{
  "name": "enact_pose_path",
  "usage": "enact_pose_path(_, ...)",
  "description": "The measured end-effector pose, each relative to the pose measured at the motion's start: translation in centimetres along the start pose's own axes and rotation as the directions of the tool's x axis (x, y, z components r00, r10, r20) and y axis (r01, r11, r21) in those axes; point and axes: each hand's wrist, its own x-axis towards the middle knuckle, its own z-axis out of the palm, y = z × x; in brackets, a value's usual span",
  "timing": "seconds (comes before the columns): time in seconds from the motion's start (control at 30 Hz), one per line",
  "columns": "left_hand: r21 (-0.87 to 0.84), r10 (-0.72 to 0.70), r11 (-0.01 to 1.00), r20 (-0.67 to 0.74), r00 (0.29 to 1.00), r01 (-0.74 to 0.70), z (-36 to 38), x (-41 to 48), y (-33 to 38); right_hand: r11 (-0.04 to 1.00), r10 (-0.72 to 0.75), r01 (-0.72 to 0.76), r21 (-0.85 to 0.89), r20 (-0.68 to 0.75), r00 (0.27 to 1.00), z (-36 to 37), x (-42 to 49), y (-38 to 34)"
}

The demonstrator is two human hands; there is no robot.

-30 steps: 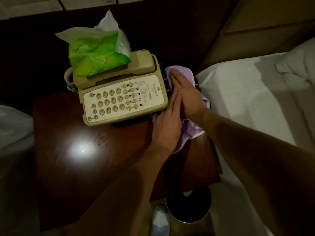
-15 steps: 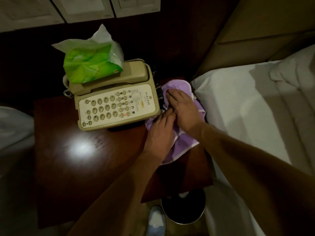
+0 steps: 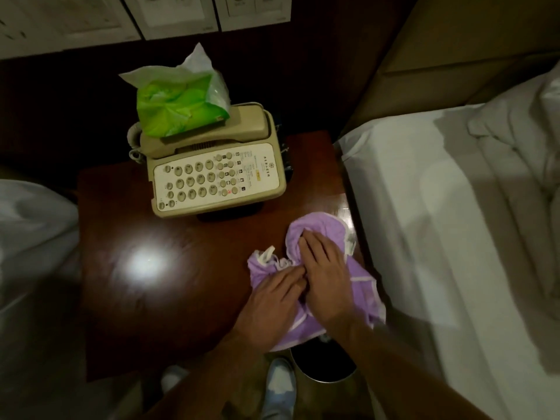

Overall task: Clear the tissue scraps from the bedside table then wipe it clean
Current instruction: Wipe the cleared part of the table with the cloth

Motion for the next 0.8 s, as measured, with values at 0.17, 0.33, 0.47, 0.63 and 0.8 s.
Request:
enact_pose_path(0.17, -0.027, 0.055, 0.998, -0.092, 0.994, -0.057, -0.6, -0.8, 0.6, 0.991, 0.107, -0.1, 0.093, -0.072, 0.992, 0.4, -0.4, -1.0)
enact_pose_path(0.33, -0.065, -0.114, 0.992, -0.09, 0.989, 0.108, -0.7, 4.7, -1.3, 0.982, 0.187, -0.181, 0.053, -0.15, 0.971, 0.2, 5.6, 0.2)
enact_pose_path(0.47, 0.068, -0.037, 0.997, -0.036, 0.999, 0.04, -2.3, 10.4, -3.6, 0.996, 0.076, -0.081, -0.022, -0.178, 0.981, -1.9, 12.1, 2.6)
enact_pose_path(0.63, -0.039, -0.085, 0.996, -0.012, 0.996, 0.084, -2.7, 13.1, -4.5, 0.998, -0.02, 0.011, -0.061, -0.146, 0.989, -2.8, 14.9, 4.4)
enact_pose_path(0.8, -0.004, -0.007, 1.0, 0.023, 1.0, 0.007, -1.8, 12.0, -4.9, 0.999, 0.045, -0.048, -0.014, -0.158, 0.986, -2.2, 12.5, 3.9)
